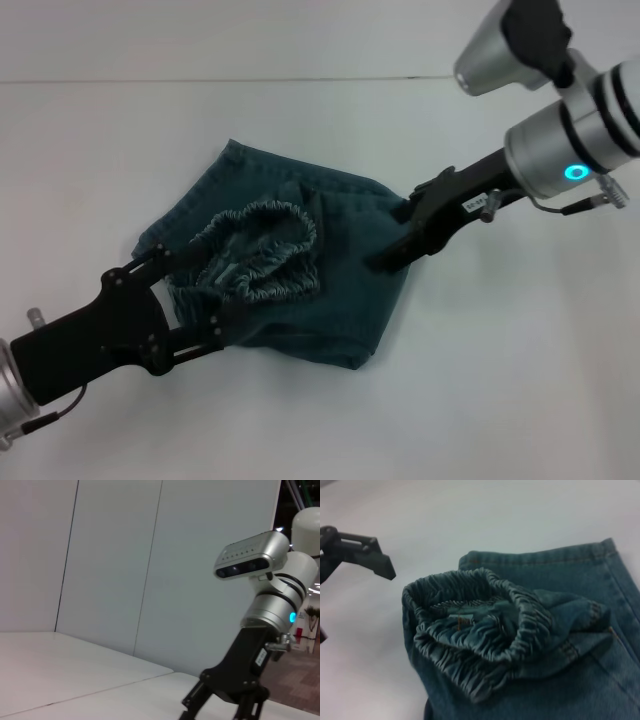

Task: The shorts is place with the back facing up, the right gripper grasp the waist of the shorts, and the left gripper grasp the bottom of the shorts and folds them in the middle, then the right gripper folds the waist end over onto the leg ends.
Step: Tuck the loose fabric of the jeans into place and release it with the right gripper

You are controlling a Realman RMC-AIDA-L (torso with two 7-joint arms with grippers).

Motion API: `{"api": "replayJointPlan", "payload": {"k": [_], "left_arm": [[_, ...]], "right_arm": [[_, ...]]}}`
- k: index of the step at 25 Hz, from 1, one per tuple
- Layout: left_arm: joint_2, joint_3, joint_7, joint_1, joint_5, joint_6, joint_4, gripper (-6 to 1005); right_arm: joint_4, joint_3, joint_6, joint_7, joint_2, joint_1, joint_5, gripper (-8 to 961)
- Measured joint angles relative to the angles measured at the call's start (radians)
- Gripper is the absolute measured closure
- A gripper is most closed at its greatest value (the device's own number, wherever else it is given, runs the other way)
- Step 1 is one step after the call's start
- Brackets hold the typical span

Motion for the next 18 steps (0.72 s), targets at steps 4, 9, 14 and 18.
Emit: {"api": "replayJointPlan", "payload": {"k": [4,9,14,18], "left_arm": [[-0.002,0.004,0.006,0.002,0.000,0.000,-0.002,175],[-0.003,0.005,0.013,0.002,0.000,0.000,-0.007,111],[-0.004,0.003,0.013,0.004,0.000,0.000,-0.007,111],[-0.004,0.000,0.013,0.006,-0.001,0.000,-0.007,110]], "right_arm": [[0.066,-0.022,0.060,-0.033,0.005,0.039,0.013,28],[0.168,-0.095,0.130,-0.046,0.009,0.100,0.052,29],[0.184,-0.205,0.159,-0.027,0.013,0.118,0.103,29],[0.180,-0.263,0.187,-0.022,0.014,0.119,0.111,28]]}}
